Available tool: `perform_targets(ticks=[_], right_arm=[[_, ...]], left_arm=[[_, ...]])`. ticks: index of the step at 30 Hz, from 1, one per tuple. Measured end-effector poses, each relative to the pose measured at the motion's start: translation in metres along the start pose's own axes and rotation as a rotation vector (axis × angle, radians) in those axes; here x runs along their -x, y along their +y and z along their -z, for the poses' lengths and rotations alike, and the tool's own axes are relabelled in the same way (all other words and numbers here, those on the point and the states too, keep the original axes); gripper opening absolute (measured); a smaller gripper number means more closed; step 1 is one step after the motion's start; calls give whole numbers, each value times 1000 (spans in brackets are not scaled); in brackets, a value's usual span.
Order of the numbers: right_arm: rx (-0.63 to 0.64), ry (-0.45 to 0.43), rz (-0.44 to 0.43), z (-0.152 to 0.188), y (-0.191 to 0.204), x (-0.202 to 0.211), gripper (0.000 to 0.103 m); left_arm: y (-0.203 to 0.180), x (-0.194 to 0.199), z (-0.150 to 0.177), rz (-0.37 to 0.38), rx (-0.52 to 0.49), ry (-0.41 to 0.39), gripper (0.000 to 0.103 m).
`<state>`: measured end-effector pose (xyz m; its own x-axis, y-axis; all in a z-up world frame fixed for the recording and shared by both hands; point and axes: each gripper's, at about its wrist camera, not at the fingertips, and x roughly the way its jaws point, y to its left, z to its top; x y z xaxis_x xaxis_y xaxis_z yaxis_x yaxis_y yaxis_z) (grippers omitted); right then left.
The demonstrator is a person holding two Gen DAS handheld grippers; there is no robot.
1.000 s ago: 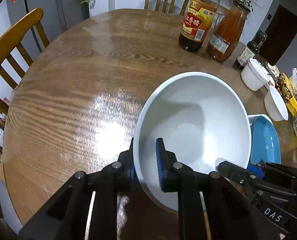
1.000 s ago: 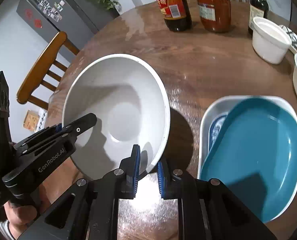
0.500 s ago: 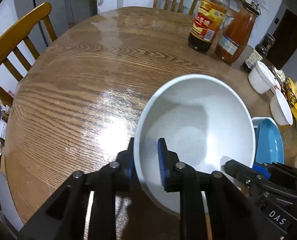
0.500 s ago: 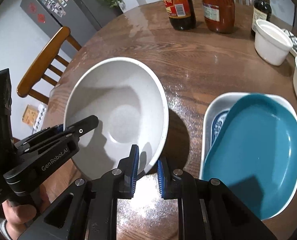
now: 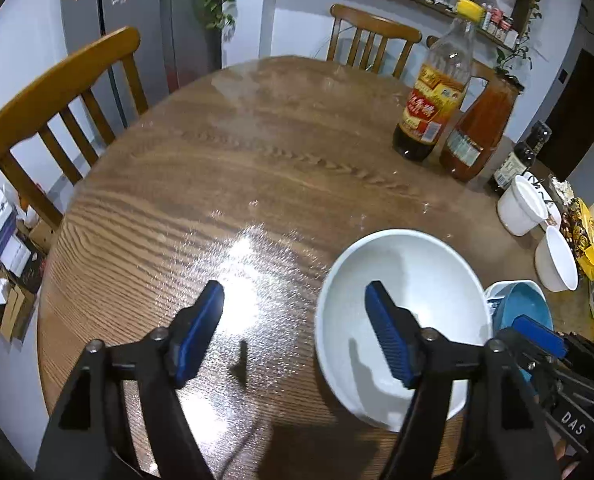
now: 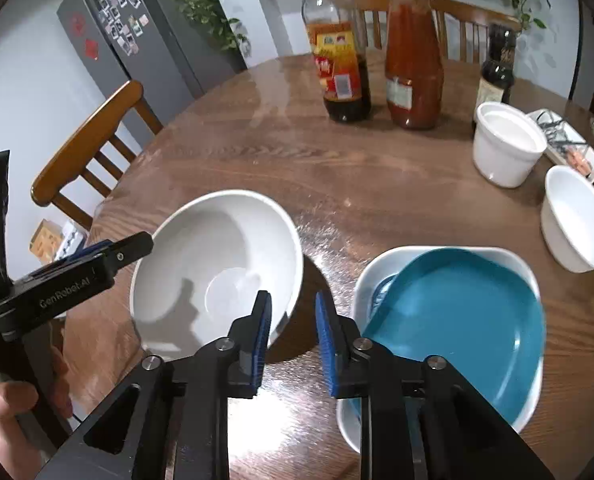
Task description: Organize plates and bowls
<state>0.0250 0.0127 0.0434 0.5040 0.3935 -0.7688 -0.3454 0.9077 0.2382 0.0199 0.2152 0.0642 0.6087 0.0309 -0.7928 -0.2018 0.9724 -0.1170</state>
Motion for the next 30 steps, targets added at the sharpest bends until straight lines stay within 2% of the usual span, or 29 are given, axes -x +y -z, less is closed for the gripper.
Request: perform_targets(ticks=[2,3,11,21,30], right_arm=[[7,-15,5,1,-2,6,43],[7,-19,3,1,-3,8,45],[-42,-51,12,8,-30,24,45],[-106,-108,106,16,-67,52,45],[-128,-128,126,23,-89,66,45]], left_arm=[[-8,4,-1,2,-23,-14,78],[-13,6,-2,3,-38,-20,80],[-48,12,2,29,-136,-33,96],[-86,8,11,43,-218,-10,102],[-110,10,17,43,-249,-5,102]])
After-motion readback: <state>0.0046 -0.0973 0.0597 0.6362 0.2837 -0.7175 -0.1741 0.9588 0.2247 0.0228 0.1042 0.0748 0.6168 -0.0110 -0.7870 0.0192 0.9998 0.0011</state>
